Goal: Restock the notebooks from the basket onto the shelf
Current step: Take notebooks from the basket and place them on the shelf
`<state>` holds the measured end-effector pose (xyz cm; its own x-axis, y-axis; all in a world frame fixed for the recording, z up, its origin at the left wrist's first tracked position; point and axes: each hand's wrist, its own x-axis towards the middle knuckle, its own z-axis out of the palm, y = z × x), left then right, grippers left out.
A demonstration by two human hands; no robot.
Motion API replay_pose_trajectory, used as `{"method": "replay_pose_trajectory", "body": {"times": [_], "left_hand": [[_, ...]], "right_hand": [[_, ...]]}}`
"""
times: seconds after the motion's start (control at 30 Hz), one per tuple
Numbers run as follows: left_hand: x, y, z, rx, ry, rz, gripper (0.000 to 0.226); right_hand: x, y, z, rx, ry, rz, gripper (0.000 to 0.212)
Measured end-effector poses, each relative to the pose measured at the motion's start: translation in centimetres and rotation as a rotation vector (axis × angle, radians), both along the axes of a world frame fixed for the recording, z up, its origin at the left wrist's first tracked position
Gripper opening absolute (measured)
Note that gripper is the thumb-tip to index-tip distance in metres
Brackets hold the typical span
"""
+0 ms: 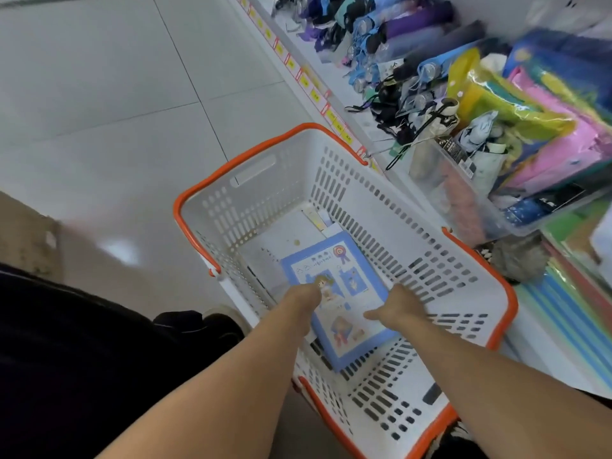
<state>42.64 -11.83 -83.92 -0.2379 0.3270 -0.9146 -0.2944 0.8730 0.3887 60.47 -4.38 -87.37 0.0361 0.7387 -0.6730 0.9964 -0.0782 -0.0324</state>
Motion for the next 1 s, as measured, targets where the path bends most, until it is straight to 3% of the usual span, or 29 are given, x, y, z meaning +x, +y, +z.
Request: {"method": "replay_pose_trajectory", "body": {"times": [0.07, 0.13, 0.3, 0.4, 0.53, 0.6, 0.67, 0.7, 0.77, 0.83, 0.93, 1.0], "left_hand": [[-0.1, -0.4, 0.0, 0.006, -0.027, 0.043, 0.044], [-0.1, -0.5, 0.3, 0.022, -0.048, 0.078, 0.046], [-0.1, -0.9, 0.7, 0.044, -0.112, 0.108, 0.066], [-0.3, -0.7, 1.9, 0.285, -0.220, 0.239, 0.037], [-2.2, 1.0, 4.7, 0.494, -0.056, 0.182, 0.031], [-3.2, 2.0, 6.2, 0.558, 0.119, 0.209, 0.033], [-4.1, 2.4, 7.3, 0.604, 0.257, 0.285, 0.031], [-4.5, 2.4, 7.4, 0.600, 0.301, 0.330, 0.029], [-5.4, 2.2, 7.3, 0.572, 0.334, 0.407, 0.032], [-6.1, 2.2, 7.2, 0.571, 0.333, 0.435, 0.033], [-6.6, 1.9, 7.1, 0.590, 0.323, 0.438, 0.024], [-6.8, 1.7, 7.1, 0.596, 0.309, 0.448, 0.023]], "right_hand": [[0.2, -0.1, 0.1, -0.083, 0.082, -0.015, 0.046], [0.4, 0.4, 0.6, -0.140, 0.234, -0.044, 0.025], [0.7, 3.7, 5.5, -0.320, 0.800, -0.208, 0.030], [0.7, 4.9, 8.1, -0.335, 1.055, -0.289, 0.026], [0.5, 6.2, 9.1, -0.421, 1.331, -0.474, 0.029], [-0.2, 6.7, 8.7, -0.487, 1.414, -0.630, 0.047], [-1.7, 6.1, 7.4, -0.466, 1.333, -0.817, 0.063], [-2.6, 5.5, 6.4, -0.374, 1.197, -0.804, 0.062], [-3.7, 3.8, 3.6, -0.167, 0.831, -0.500, 0.051], [-4.1, 2.4, 0.7, -0.055, 0.615, -0.150, 0.072], [-5.1, 0.3, -1.9, 0.023, 0.491, -0.069, 0.102], [-5.6, -0.8, -3.4, 0.141, 0.333, 0.005, 0.100]]}}
